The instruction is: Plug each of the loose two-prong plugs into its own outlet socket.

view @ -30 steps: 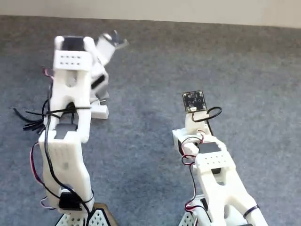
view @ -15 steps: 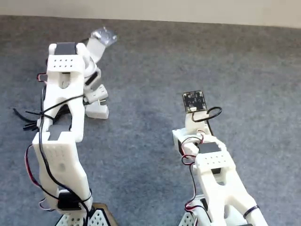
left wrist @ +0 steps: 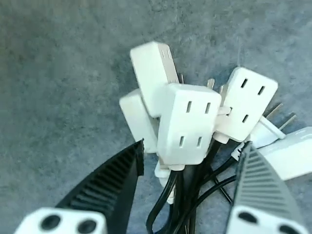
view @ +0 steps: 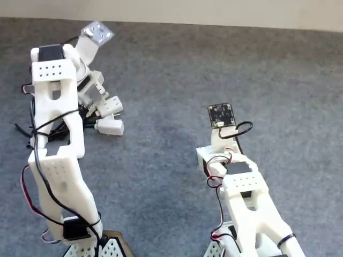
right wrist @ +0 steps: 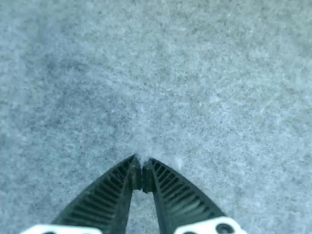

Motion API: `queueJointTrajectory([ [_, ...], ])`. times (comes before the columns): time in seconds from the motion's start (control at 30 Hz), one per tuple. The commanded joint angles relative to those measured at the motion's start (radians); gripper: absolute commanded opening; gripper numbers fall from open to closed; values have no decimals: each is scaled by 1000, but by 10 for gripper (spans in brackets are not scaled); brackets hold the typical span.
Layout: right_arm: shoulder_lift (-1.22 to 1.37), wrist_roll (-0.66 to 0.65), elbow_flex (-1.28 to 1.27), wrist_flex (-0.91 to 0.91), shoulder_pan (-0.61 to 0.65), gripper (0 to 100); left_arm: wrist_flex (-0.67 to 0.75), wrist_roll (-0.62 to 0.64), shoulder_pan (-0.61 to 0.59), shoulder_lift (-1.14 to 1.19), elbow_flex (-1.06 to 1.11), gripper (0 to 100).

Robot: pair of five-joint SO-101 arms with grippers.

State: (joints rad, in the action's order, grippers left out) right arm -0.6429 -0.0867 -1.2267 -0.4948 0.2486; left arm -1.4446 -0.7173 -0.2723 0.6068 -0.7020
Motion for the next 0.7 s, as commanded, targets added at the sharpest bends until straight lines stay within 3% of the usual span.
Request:
queueJointTrajectory([
  [0.0,1,2,4,13,7,13,5,-15,-21,25,-39,318],
  [0.67,1,-41,4,13,7,13,18,75,-73,2,-39,345],
])
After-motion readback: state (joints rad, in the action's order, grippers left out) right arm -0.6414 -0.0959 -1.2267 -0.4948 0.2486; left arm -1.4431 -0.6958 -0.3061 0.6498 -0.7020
